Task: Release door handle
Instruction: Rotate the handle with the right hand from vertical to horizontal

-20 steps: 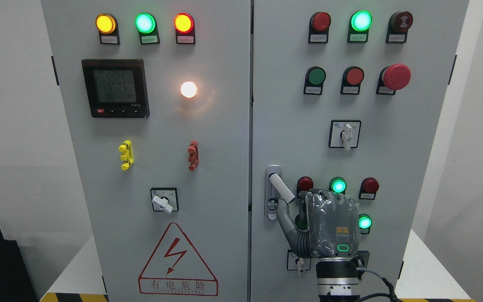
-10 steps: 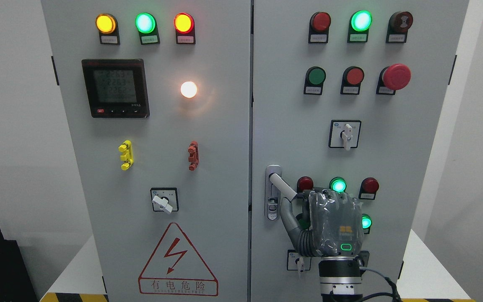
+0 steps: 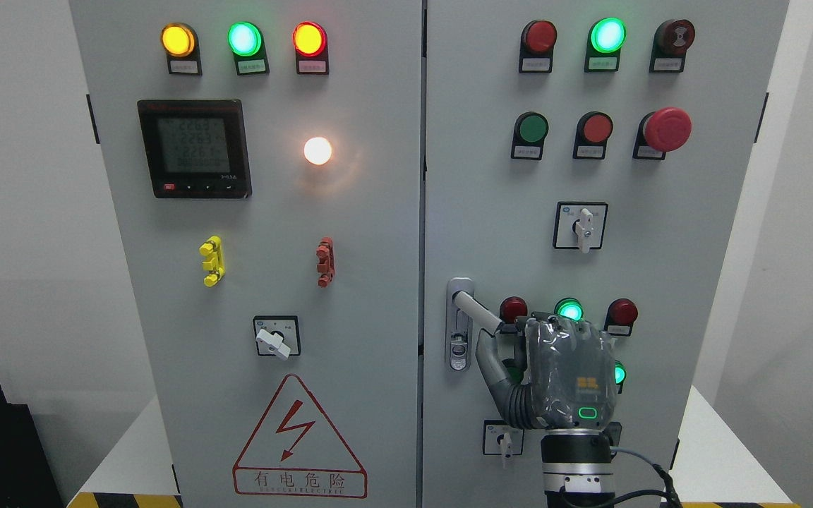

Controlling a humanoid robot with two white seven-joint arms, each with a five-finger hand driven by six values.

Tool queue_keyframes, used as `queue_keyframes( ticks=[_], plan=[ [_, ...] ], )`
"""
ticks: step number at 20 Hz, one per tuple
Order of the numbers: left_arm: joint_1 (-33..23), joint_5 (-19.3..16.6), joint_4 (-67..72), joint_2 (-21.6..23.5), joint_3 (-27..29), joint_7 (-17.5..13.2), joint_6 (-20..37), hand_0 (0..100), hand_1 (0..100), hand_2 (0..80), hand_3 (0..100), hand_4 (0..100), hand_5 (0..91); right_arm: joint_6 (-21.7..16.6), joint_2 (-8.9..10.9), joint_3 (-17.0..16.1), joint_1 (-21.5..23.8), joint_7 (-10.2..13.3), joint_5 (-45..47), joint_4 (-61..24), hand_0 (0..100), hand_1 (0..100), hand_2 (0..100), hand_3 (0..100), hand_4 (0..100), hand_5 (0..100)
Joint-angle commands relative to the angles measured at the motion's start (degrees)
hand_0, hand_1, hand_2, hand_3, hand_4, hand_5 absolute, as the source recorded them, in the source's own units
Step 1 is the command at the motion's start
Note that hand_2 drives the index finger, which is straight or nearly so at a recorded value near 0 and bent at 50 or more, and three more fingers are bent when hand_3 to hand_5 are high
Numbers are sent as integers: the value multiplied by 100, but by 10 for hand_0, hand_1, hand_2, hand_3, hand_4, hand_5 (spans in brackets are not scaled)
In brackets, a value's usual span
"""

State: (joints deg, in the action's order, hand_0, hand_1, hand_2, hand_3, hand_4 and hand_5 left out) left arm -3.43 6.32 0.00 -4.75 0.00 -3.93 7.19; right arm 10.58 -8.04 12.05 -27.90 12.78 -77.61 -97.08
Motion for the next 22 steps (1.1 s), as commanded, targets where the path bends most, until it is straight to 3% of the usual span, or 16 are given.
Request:
queue_keyframes(
  ticks=[1, 22],
  plan=[
    [0, 1, -88, 0, -70, -2, 2, 120, 389, 0, 0, 0, 0, -4, 12, -98, -23, -12, 0, -3, 565, 420, 1000, 1000, 1000, 977],
    [0, 1, -88, 0, -70, -2, 2, 120, 389, 0, 0, 0, 0, -12, -14, -133, -146, -12, 18, -3, 572, 413, 1000, 1000, 1000, 977]
  ],
)
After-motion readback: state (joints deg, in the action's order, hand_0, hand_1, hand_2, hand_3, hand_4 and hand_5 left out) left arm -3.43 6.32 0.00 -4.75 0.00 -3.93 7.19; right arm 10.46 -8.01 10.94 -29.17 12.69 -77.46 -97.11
